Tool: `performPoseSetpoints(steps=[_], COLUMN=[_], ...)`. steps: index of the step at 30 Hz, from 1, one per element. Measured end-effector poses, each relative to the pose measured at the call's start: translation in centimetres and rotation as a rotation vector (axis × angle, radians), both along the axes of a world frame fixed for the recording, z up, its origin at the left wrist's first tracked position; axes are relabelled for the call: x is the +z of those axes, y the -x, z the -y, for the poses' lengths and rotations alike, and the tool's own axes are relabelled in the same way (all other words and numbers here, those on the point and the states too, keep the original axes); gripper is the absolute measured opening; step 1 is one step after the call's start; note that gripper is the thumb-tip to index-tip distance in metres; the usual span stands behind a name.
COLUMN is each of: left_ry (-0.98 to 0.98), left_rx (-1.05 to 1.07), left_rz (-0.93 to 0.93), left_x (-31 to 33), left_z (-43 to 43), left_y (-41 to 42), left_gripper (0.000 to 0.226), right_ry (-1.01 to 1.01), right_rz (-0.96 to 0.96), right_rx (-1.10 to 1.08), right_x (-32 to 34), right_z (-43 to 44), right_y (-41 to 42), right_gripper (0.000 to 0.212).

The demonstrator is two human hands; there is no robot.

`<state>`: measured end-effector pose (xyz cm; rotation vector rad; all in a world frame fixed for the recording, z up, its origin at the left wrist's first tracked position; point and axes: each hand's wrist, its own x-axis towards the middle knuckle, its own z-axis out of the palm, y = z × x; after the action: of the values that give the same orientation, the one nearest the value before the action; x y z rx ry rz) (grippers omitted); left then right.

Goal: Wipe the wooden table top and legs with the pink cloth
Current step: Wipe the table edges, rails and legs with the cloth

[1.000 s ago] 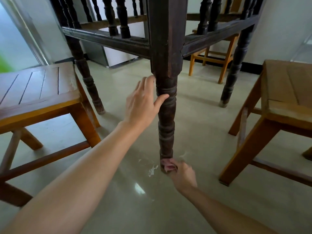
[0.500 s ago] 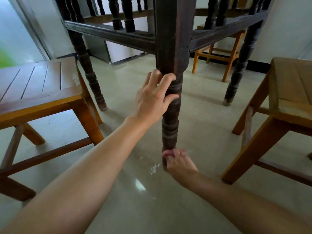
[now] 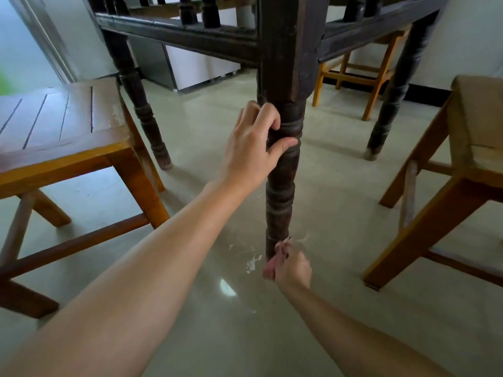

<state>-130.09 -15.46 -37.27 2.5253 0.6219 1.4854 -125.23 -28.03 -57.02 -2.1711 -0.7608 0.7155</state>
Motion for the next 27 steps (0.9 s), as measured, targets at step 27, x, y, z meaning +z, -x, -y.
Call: performPoseSetpoints(steps=[27], left_ry=[0.029], left_rx=[-0.032], left_rz=[0.049], left_x=[-0.7], left_z=[-0.4], left_y=[-0.2], left_gripper=[0.036], right_ry=[-0.13], right_rz=[-0.227], right_rx=[-0.149], right_x=[-1.6], right_z=[-1.6], right_y=[0.0], right_gripper=[0.021])
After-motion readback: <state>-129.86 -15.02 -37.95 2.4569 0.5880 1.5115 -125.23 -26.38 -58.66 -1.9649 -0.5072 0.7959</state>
